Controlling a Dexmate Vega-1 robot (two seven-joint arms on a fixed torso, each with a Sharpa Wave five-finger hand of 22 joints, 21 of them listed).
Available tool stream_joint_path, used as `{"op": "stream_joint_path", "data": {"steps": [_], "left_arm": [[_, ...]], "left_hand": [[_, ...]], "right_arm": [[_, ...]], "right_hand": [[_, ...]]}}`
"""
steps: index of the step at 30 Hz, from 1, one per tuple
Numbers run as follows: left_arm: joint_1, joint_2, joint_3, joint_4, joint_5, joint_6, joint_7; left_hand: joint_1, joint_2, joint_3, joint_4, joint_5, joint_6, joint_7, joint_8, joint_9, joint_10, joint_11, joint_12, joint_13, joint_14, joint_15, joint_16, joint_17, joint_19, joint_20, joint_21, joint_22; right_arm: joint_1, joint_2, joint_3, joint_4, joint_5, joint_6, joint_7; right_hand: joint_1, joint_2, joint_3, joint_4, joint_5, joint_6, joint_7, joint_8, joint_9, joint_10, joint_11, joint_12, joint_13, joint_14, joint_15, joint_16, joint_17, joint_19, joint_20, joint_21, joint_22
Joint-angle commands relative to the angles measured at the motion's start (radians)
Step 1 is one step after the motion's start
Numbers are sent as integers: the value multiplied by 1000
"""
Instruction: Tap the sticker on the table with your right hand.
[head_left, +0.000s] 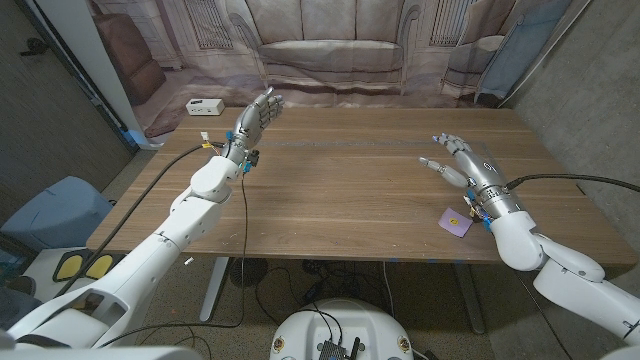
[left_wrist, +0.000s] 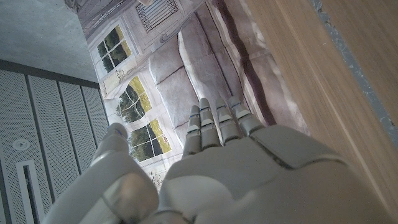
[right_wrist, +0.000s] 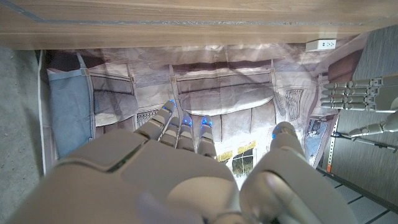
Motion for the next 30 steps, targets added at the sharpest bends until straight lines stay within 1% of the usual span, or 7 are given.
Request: {"op": "stream_joint_path", "data": {"steps": [1,7,11,14,18,25,30], "left_arm": [[-9,-9,5,19,-6,-2,-9],[-20,-14,10,34,-11,-3,-22],[-26,-17,14,44,-13,-4,-30],[-30,-20,17,51,-16,-3,-36],[-32,-21,19,55,-18,1,-38],[-34,-22,20,60,-21,0,-42],[-33,-22,19,60,-23,-1,-43]], "left_hand": [[7,-7,4,3,-1,9,1,2,3,8,1,2,1,10,3,1,2,3,-1,0,3],[8,-7,4,3,-1,9,2,2,3,7,4,2,1,10,2,0,2,4,-2,0,3],[8,-7,5,2,-1,9,2,2,3,8,3,2,1,10,2,0,2,4,-2,-1,3],[8,-6,5,2,-1,10,2,2,3,8,3,1,1,11,2,0,2,5,-2,0,3],[9,-6,5,2,-1,9,1,1,3,10,3,2,1,11,2,0,2,5,-3,0,3],[9,-6,5,2,-1,10,2,1,3,9,3,1,1,11,2,-1,2,5,-2,-1,3],[9,-6,6,2,-1,9,1,0,3,10,4,1,1,11,3,-1,2,5,-2,-1,3]], "right_arm": [[59,36,-4,70,146,141,40],[88,71,-8,114,247,217,79],[111,101,-10,155,346,282,125],[127,116,-13,179,401,313,155],[148,140,-18,212,447,351,175],[193,164,-37,259,509,396,225],[227,188,-53,288,600,415,287]], "right_hand": [[5,-7,-1,-3,4,2,13,-1,1,20,4,4,1,21,2,6,-1,32,4,11,3],[9,-12,-3,-4,3,5,20,-4,1,41,11,6,1,52,8,10,-3,76,10,18,3],[17,-13,-2,-5,3,3,47,-11,1,62,24,2,1,120,36,24,-3,156,26,28,2],[29,-18,0,-10,3,11,68,-10,1,72,37,0,1,131,53,21,-5,186,38,29,1],[34,-22,-1,-12,3,13,74,-11,1,84,46,2,1,139,56,19,-5,194,47,25,0],[39,-24,-2,-10,2,13,66,-15,-1,116,28,6,-1,164,29,22,-5,214,33,20,0],[33,-20,-6,-1,1,37,76,-8,-1,91,37,-14,-2,140,42,7,-1,191,33,-1,1]]}}
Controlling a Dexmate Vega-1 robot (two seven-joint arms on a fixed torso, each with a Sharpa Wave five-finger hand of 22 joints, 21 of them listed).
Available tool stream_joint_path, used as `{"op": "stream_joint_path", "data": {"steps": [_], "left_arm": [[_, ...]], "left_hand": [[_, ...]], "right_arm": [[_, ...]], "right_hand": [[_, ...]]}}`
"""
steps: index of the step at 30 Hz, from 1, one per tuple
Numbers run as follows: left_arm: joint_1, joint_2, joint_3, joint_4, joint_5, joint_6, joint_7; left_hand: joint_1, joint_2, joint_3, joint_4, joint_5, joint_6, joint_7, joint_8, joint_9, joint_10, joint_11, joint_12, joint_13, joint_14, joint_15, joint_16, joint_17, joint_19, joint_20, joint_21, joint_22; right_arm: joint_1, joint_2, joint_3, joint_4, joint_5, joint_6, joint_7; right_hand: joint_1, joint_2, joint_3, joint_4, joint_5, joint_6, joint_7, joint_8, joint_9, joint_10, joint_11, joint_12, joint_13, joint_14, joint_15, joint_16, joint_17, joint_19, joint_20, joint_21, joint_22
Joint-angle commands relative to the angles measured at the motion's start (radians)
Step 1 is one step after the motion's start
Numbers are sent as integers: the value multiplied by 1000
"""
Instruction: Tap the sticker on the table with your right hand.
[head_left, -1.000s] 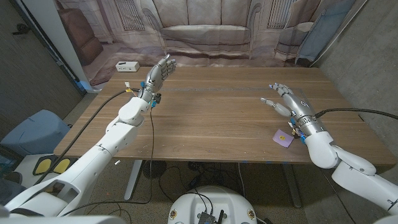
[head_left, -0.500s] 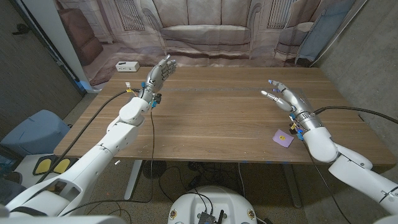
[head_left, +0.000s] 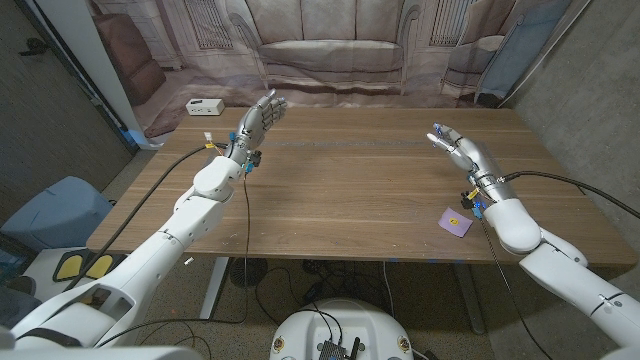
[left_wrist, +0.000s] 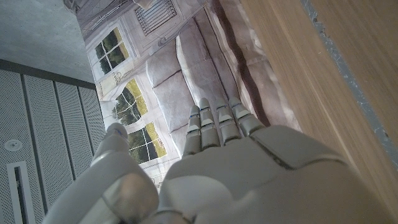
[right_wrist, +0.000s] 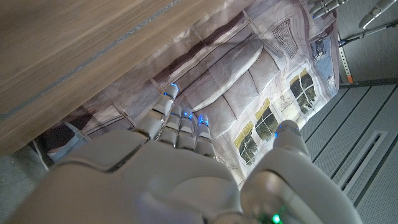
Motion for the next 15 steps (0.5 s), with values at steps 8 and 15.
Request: {"op": "stream_joint_path", "data": {"steps": [8,15], "left_arm": [[-1,-1,0,8,-10,-2,-11],[6,0,-4,1,-12,-4,-6]], "left_hand": [[9,-5,6,2,-1,9,2,0,3,9,6,0,1,10,1,-1,2,6,-2,-1,3],[10,-4,7,2,-1,6,4,-2,3,9,7,0,1,11,1,-1,2,5,-2,-1,3]], "right_arm": [[139,95,-58,145,272,116,192],[194,111,-84,197,292,126,227]], "right_hand": [[2,8,-9,12,1,69,18,16,4,-11,13,-17,1,-20,12,-16,7,-20,1,-30,1],[-1,8,-12,14,1,48,14,6,4,-10,12,-20,2,-18,12,-17,8,-16,-1,-32,2]]}}
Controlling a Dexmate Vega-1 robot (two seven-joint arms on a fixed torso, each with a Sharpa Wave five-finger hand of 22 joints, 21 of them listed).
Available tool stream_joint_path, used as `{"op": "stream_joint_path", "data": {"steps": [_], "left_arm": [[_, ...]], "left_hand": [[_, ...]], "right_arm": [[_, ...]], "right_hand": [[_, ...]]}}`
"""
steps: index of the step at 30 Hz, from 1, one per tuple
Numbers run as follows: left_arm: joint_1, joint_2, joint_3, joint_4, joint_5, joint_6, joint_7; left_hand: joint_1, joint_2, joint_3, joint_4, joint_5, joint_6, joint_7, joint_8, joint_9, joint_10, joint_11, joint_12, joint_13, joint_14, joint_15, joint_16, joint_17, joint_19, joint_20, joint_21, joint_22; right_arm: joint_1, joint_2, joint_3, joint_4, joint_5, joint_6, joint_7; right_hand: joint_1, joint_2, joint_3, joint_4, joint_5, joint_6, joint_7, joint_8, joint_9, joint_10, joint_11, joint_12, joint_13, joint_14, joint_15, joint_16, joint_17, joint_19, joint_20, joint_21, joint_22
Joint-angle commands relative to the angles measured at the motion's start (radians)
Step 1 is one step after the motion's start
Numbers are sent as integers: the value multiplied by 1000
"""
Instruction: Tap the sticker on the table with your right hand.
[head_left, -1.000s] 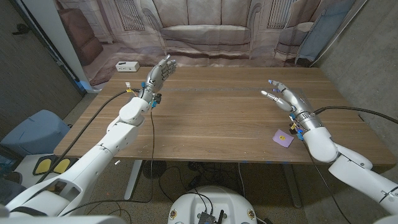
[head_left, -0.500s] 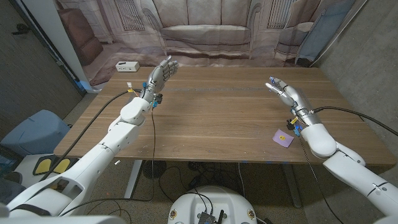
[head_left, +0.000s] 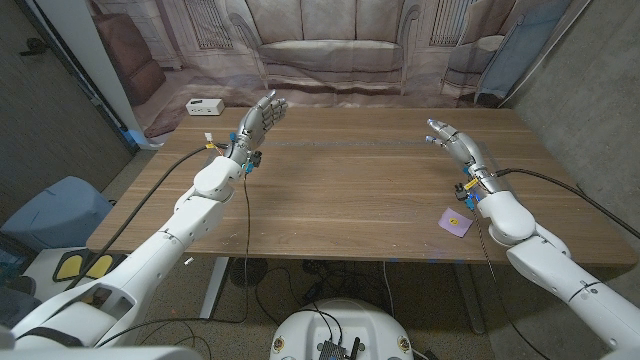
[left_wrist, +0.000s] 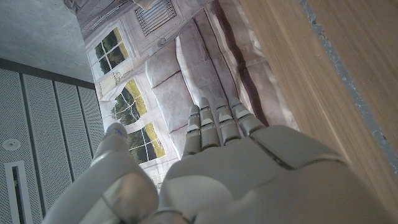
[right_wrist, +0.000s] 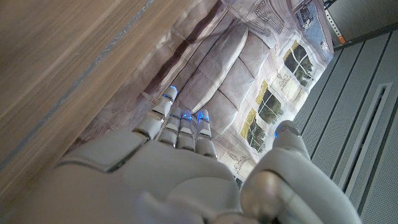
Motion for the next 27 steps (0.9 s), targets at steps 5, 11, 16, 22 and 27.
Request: {"op": "stream_joint_path", "data": {"steps": [5,11,16,22,27], "left_arm": [[14,6,-8,-14,-7,-2,4],[21,12,-12,-27,-9,5,8],[25,14,-14,-33,-13,7,8],[38,29,-22,-59,-12,20,20],[45,42,-28,-79,-14,39,26]], "left_hand": [[10,-4,7,2,-1,8,4,-1,3,1,3,-1,1,5,-2,-2,2,5,-5,-1,3],[11,-4,7,2,-1,8,4,-1,3,1,5,-2,1,5,-2,-2,2,4,-5,-2,3],[11,-3,8,2,-1,6,4,-2,3,0,1,-3,1,4,-1,-2,2,4,-5,-2,3],[11,-3,8,2,-1,6,4,-2,3,0,3,-3,1,4,-1,-3,2,3,-4,-2,3],[12,-2,9,2,-2,5,5,-2,3,-2,2,-4,1,3,1,-3,2,3,-4,-2,3]], "right_arm": [[122,54,-55,124,157,46,151],[165,80,-73,178,222,51,215],[199,96,-90,221,204,70,221],[237,127,-110,277,193,102,231],[268,149,-125,325,224,110,274]], "right_hand": [[-4,7,-5,7,1,-10,3,-9,2,-2,5,-7,3,-8,5,-9,7,-5,-4,-13,2],[-7,8,-7,9,1,-15,7,-12,2,-10,5,-12,3,-15,6,-13,8,-8,-3,-17,2],[-8,9,-8,10,1,-16,9,-13,2,-11,6,-13,3,-18,6,-15,8,-10,-3,-19,2],[-10,10,-9,11,2,-13,8,-12,1,-9,5,-13,3,-17,7,-16,9,-11,-2,-21,2],[-9,11,-9,11,2,-2,5,-9,2,-7,7,-14,4,-14,5,-16,9,-8,-5,-22,2]]}}
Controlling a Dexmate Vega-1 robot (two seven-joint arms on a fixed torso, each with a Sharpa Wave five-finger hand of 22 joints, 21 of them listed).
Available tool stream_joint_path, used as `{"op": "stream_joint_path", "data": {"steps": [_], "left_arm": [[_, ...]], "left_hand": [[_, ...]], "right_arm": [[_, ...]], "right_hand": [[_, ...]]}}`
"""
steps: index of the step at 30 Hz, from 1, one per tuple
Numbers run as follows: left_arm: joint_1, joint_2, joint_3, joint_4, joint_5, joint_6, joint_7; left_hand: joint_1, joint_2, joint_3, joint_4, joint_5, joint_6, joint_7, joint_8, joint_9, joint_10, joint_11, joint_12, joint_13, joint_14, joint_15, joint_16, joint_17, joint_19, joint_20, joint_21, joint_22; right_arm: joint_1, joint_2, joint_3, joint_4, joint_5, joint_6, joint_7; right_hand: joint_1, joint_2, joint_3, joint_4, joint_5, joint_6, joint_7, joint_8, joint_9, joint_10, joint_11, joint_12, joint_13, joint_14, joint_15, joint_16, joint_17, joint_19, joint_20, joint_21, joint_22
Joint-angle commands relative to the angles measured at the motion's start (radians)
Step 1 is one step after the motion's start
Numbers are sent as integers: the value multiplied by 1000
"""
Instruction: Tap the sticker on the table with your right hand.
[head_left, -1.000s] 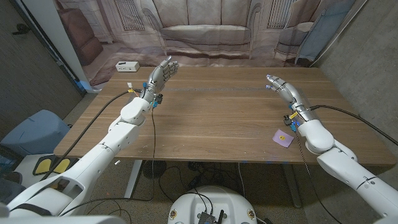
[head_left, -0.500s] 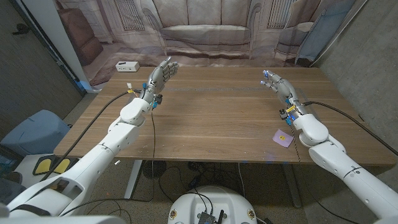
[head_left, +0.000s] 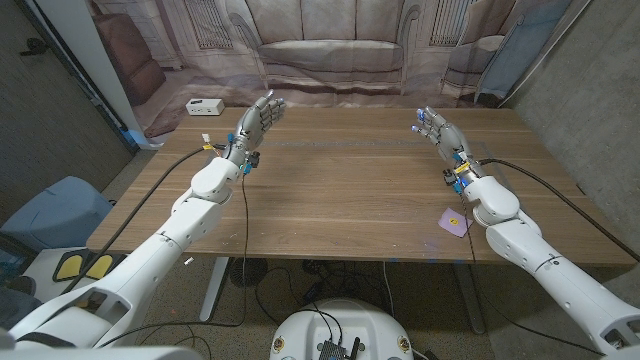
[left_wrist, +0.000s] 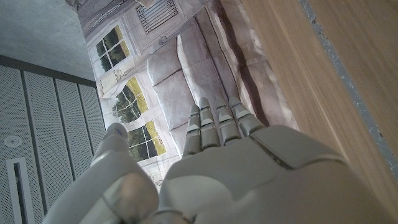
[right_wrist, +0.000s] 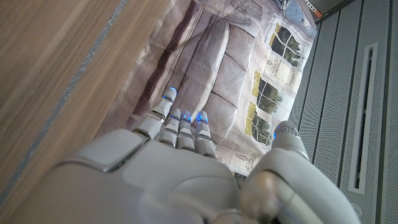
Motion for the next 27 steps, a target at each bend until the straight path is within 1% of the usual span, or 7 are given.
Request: {"op": "stream_joint_path", "data": {"steps": [1,5,8,12,19,22,27], "left_arm": [[18,26,-12,-42,-4,33,15],[19,32,-14,-49,-10,47,13],[16,37,-12,-47,-19,56,-4],[16,43,-11,-49,-28,68,-13],[9,45,-7,-40,-40,79,-34],[10,45,-9,-35,-49,76,-44],[3,46,-8,-22,-65,74,-72]], "left_hand": [[12,-2,9,2,-2,4,5,-3,3,-2,2,-4,1,2,1,-3,2,2,-4,-3,3],[12,-2,9,2,-2,4,5,-3,3,-3,5,-4,1,2,1,-3,2,3,-5,-2,3],[12,-2,9,2,-2,2,5,-3,3,-3,6,-4,1,0,2,-4,2,3,-6,-2,3],[13,-1,10,2,-2,-7,5,-6,3,-12,10,-8,1,-5,3,-6,2,0,-6,-4,3],[13,-1,10,2,-2,-11,5,-7,3,-15,11,-9,2,-8,6,-6,2,-2,-6,-4,3],[13,-1,10,2,-2,-10,4,-7,3,-14,6,-9,2,-9,5,-6,2,-2,-7,-4,3],[13,0,11,2,-2,-11,5,-6,3,-15,11,-9,2,-8,5,-6,2,-2,-7,-4,3]], "right_arm": [[83,54,-40,117,43,37,78],[103,60,-50,140,58,23,102],[116,50,-59,145,76,-11,134],[121,51,-63,153,81,-26,137],[139,86,-64,236,109,17,177],[135,95,-65,246,106,28,168],[134,98,-71,251,90,37,156]], "right_hand": [[-4,5,-1,3,2,8,-6,0,3,-2,1,-5,3,-4,5,-2,4,-2,0,-1,2],[-3,6,-1,2,2,4,-5,-2,3,-2,1,-6,3,-3,4,-2,4,-1,0,-1,2],[-3,6,-1,3,2,-1,-4,-4,3,-3,2,-6,3,-5,4,-3,5,-1,0,-2,2],[-9,5,-4,6,2,-6,-3,-6,3,-5,5,-8,4,-8,11,-5,6,-7,3,-6,2],[-17,2,-9,9,2,-10,-3,-9,3,-13,4,-13,4,-13,10,-9,7,-10,2,-8,2],[-22,-3,-13,10,2,10,2,-1,4,-18,5,-15,4,-17,12,-12,8,-11,0,-10,2],[-22,-5,-14,9,3,7,0,-3,4,-20,5,-16,4,-19,13,-14,7,-11,-2,-10,2]]}}
